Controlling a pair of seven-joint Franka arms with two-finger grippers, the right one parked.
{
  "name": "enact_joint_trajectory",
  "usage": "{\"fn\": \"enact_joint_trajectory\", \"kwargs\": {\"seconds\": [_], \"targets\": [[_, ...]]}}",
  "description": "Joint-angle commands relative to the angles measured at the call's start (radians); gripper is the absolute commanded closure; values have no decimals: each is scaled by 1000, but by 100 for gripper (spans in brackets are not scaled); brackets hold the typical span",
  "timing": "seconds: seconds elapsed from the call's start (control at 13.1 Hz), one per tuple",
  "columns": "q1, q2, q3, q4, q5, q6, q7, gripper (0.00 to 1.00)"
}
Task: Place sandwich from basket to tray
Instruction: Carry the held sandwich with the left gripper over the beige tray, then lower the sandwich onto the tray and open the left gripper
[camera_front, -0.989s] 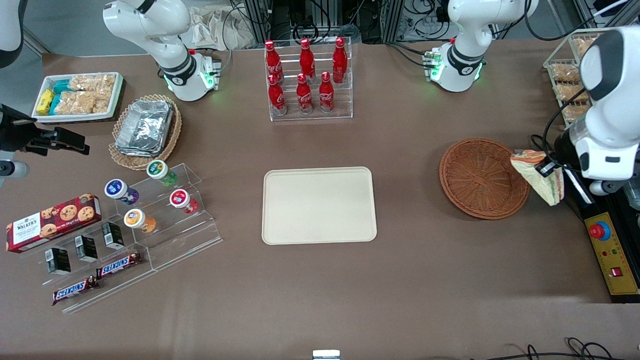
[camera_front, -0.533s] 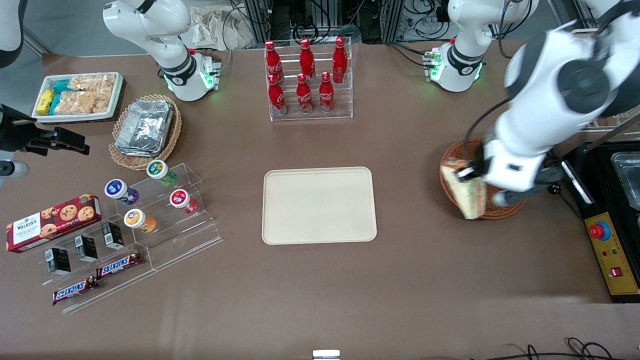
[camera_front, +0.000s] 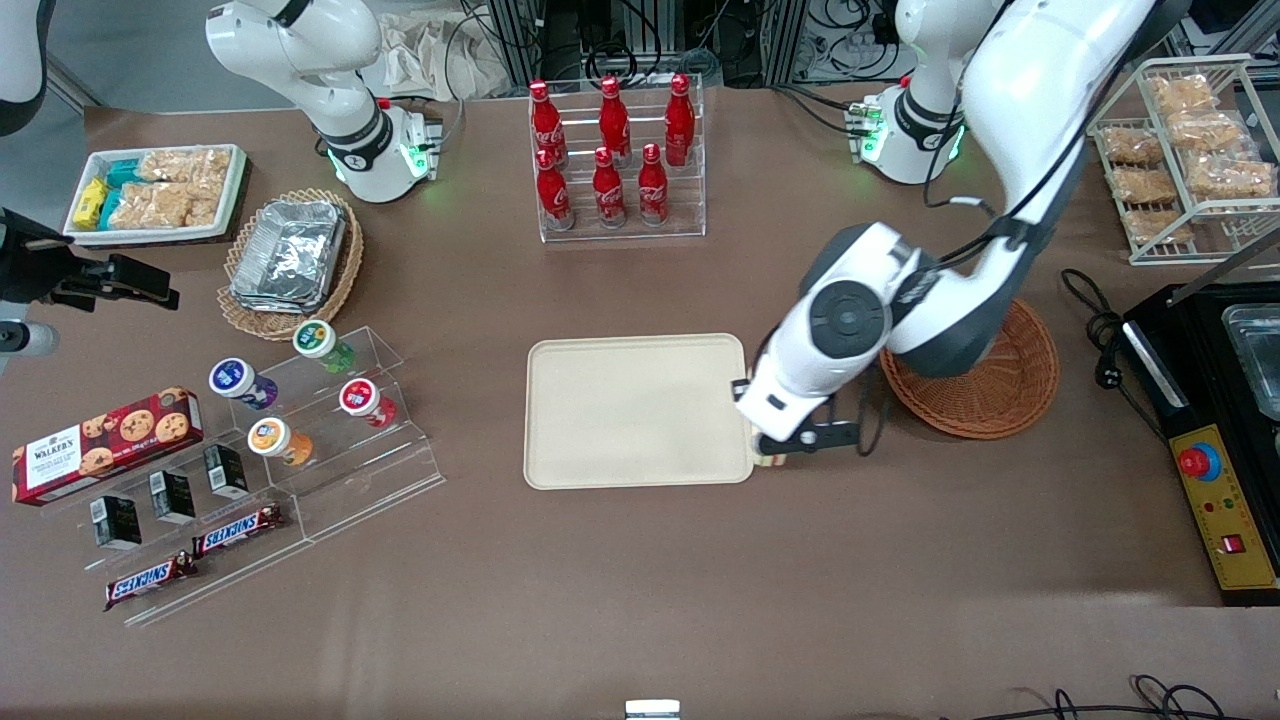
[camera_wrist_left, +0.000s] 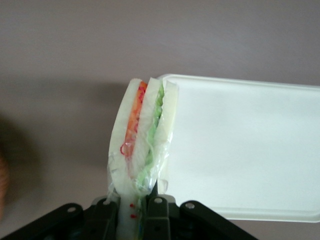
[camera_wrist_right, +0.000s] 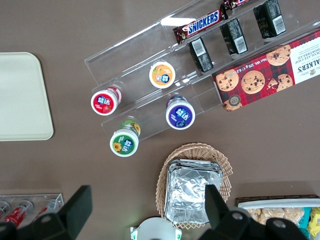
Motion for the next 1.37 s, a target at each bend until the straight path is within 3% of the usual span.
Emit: {"fn": "enact_joint_trajectory", "kwargs": {"seconds": [0.0, 0.23, 0.53, 0.61, 0.68, 1.29], "targets": [[-110, 77, 37, 54, 105, 44, -70, 100], [-163, 115, 42, 54, 188, 55, -120, 100], [-169, 158, 50, 51, 247, 55, -120, 97], [-170, 157, 63, 47, 245, 55, -121, 56], [-170, 158, 65, 47, 245, 55, -123, 1], [-161, 138, 63, 60, 232, 55, -166, 0]]}}
